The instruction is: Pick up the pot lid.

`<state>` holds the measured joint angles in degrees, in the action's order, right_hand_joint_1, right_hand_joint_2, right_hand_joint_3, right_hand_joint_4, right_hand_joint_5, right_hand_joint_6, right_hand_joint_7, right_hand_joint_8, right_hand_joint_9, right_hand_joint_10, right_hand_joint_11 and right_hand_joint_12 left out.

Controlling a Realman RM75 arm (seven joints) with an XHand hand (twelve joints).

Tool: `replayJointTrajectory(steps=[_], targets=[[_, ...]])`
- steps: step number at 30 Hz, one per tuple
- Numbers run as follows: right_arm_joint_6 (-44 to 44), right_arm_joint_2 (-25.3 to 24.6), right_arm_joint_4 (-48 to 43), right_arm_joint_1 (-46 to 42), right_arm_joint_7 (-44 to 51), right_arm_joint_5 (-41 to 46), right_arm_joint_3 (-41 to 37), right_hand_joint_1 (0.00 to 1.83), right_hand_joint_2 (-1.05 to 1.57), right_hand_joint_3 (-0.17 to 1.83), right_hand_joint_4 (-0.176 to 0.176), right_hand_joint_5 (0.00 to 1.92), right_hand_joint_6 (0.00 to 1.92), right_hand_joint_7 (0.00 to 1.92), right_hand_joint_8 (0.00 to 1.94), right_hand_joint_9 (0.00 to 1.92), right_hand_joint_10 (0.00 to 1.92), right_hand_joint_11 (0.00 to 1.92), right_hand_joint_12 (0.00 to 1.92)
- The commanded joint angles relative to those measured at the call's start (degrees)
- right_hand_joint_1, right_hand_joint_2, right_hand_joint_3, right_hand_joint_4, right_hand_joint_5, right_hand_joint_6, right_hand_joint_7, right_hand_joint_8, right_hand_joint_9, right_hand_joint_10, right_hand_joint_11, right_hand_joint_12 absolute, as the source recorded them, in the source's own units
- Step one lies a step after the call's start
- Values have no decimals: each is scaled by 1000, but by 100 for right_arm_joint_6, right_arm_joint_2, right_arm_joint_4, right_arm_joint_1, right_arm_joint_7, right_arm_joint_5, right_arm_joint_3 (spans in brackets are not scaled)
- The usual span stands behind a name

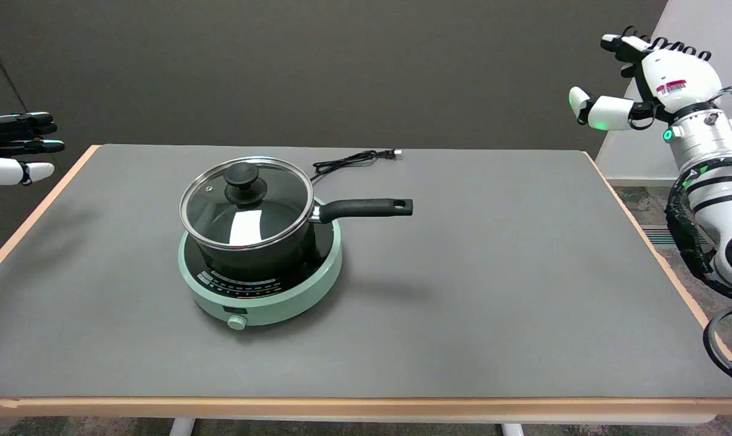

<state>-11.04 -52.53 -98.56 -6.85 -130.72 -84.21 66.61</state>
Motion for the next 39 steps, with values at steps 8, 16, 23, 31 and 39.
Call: replayJointTrajectory(steps=[8, 16, 23, 31, 39], targets=[[508, 218, -490, -189, -6, 23, 30, 478, 609, 836, 103, 357, 168, 482, 179, 630, 356, 385, 741], [542, 866, -568, -83, 2, 91, 246, 480, 608, 840, 104, 358, 169, 481, 179, 629, 355, 383, 736], [1131, 1566, -213, 960, 2, 483, 1328, 441, 610, 812, 109, 353, 168, 477, 179, 624, 349, 384, 711], [2198, 1426, 340, 2762, 16, 1580, 2497, 486, 603, 838, 112, 336, 165, 448, 176, 603, 327, 373, 665], [3828, 440, 1159, 4213, 26, 1513, 3081, 551, 593, 850, 110, 365, 172, 465, 178, 607, 332, 371, 665]])
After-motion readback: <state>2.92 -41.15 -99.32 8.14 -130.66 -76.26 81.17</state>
